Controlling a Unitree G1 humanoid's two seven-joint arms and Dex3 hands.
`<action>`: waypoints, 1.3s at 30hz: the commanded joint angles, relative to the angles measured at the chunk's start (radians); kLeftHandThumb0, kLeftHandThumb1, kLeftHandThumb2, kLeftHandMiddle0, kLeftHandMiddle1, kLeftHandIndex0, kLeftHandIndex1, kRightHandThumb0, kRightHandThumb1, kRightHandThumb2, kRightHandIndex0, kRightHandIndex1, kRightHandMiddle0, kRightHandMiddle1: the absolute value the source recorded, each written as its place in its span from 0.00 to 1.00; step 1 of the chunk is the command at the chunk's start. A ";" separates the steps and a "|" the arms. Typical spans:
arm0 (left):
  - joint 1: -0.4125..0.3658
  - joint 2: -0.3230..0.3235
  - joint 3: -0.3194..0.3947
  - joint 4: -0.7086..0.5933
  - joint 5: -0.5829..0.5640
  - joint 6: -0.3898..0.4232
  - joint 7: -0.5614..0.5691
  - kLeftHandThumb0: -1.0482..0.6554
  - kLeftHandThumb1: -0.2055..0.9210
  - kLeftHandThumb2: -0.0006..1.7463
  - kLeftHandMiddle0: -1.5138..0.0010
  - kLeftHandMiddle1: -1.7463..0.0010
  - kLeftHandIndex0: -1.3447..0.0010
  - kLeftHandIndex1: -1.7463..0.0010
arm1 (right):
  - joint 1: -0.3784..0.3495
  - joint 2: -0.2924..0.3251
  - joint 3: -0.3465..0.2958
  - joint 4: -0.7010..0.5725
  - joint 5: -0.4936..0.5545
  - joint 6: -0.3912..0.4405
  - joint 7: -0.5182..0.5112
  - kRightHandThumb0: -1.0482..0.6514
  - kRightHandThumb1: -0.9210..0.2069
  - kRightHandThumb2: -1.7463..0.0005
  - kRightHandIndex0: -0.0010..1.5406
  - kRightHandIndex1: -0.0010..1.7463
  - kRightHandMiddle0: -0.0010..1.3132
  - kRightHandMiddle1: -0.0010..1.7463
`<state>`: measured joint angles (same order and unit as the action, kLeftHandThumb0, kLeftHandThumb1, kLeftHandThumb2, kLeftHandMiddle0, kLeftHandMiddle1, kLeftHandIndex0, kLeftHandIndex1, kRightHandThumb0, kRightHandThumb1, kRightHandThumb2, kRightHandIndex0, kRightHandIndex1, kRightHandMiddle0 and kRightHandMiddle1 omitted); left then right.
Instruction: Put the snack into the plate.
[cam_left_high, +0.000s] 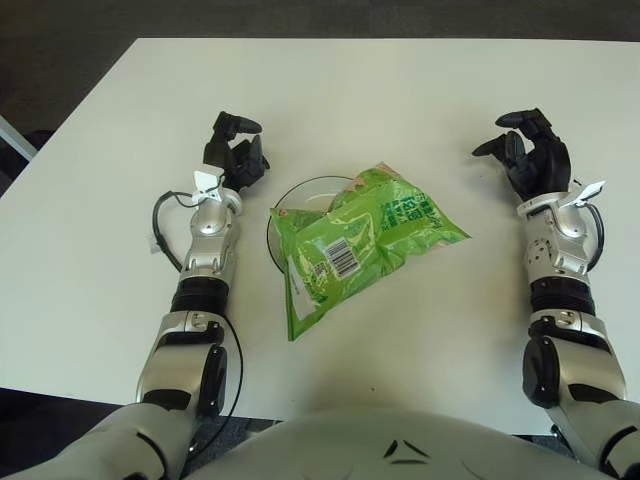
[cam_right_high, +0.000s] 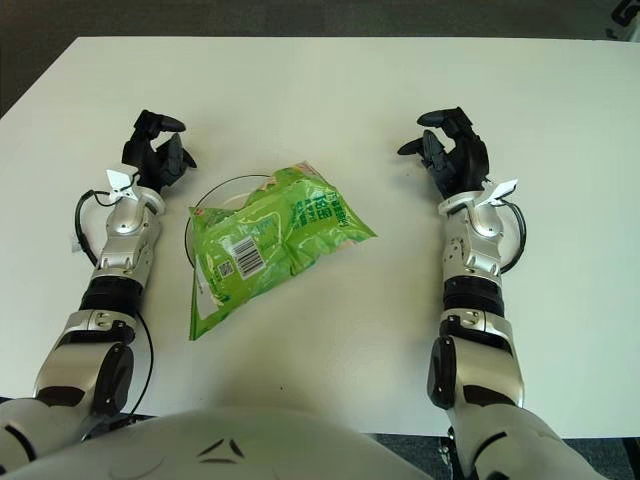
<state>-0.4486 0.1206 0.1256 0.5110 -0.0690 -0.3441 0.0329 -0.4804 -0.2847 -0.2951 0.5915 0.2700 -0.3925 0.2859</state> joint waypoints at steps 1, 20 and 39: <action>0.091 -0.044 -0.007 0.043 0.001 -0.005 0.000 0.40 0.85 0.43 0.44 0.00 0.77 0.00 | 0.120 0.073 0.050 0.094 -0.113 -0.142 -0.068 0.61 0.29 0.47 0.32 0.96 0.20 0.94; 0.095 -0.045 -0.014 0.029 0.007 0.002 0.006 0.40 0.85 0.42 0.44 0.00 0.77 0.00 | 0.126 0.044 0.133 0.096 -0.230 -0.045 -0.166 0.40 0.28 0.46 0.54 1.00 0.30 1.00; 0.097 -0.047 -0.018 0.025 0.014 0.002 0.010 0.40 0.86 0.42 0.44 0.00 0.77 0.00 | 0.137 0.032 0.157 0.000 -0.212 0.213 -0.173 0.39 0.27 0.47 0.55 1.00 0.30 1.00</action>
<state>-0.4443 0.1144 0.1149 0.4924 -0.0636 -0.3433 0.0336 -0.4599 -0.3060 -0.1636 0.5417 0.0633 -0.2672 0.1039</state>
